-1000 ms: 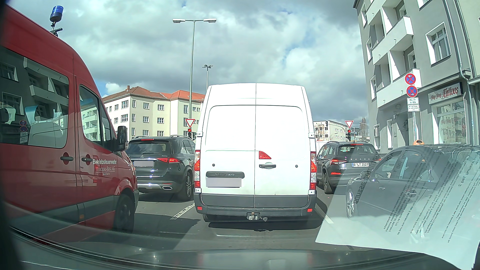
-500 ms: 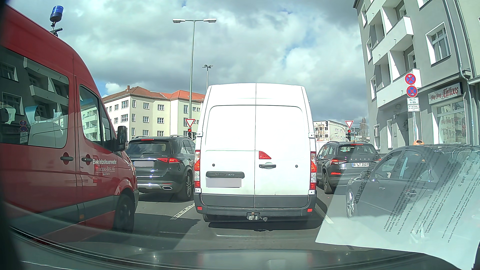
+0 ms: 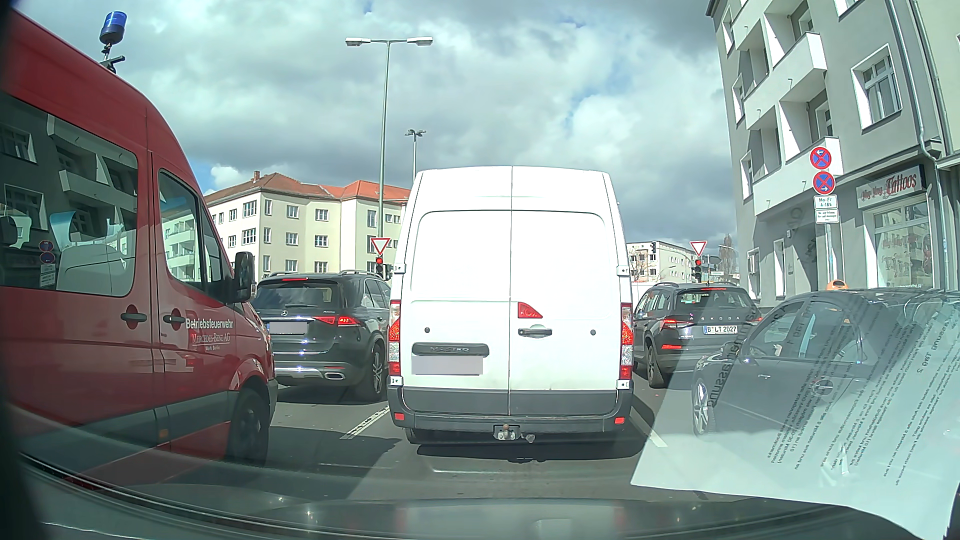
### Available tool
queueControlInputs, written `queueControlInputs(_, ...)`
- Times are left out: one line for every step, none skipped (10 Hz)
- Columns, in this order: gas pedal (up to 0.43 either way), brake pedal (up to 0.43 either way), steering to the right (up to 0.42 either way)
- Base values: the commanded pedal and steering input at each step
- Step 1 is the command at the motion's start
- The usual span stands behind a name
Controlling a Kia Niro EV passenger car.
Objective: Follow the waypoints while adhering to traffic rules and regulations
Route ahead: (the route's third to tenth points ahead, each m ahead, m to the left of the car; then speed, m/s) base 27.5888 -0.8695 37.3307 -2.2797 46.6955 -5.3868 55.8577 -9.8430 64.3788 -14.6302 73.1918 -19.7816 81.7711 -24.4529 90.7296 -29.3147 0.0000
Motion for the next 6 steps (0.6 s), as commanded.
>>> queueControlInputs(0.000,0.384,-0.014)
queueControlInputs(0.000,0.384,-0.014)
queueControlInputs(0.000,0.384,-0.014)
queueControlInputs(0.000,0.384,-0.014)
queueControlInputs(0.000,0.384,-0.014)
queueControlInputs(0.000,0.384,-0.014)
